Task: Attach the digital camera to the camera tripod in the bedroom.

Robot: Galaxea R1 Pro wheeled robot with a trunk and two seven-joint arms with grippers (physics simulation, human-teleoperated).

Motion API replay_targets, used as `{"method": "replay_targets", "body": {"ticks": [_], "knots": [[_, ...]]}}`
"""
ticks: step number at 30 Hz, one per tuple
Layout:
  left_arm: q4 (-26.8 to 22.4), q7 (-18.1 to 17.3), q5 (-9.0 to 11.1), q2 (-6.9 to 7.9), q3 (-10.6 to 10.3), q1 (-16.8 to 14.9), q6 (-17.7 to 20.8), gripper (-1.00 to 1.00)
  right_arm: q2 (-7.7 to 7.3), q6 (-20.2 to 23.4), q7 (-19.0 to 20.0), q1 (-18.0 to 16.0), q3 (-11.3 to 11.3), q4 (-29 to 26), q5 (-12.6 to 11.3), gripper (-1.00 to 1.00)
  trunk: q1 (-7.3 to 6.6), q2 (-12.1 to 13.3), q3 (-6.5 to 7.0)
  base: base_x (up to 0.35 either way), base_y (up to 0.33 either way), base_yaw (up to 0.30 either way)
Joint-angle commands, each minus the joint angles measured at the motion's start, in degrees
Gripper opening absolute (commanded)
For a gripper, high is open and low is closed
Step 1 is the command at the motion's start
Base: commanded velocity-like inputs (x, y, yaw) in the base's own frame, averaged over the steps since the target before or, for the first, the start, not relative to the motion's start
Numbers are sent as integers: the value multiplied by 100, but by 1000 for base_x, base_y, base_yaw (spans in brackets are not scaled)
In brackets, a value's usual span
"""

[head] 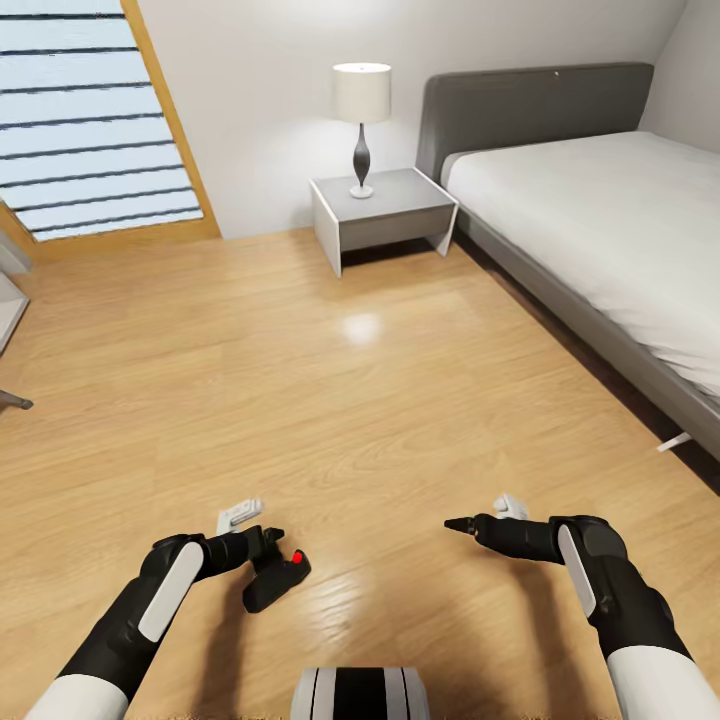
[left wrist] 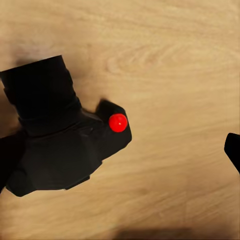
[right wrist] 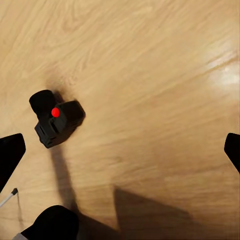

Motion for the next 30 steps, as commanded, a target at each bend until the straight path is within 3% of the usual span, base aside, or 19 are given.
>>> {"method": "replay_targets", "body": {"ticks": [1, 22, 30], "knots": [[-8, 44, 53, 5, -14, -2, 13, 100, 0, 46, -7, -3, -7, -3, -38, 100, 1, -3, -27, 0, 0, 0], [-361, -284, 113, 12, -22, -2, 124, 100, 0, 46, -11, -3, 1, -3, -29, 100, 55, -31, -492, 0, 0, 0], [-672, -301, 120, 6, -24, 2, 427, 100, 0, 46, -11, -6, 1, -2, -29, 100, 76, -42, -669, 0, 0, 0]]}}
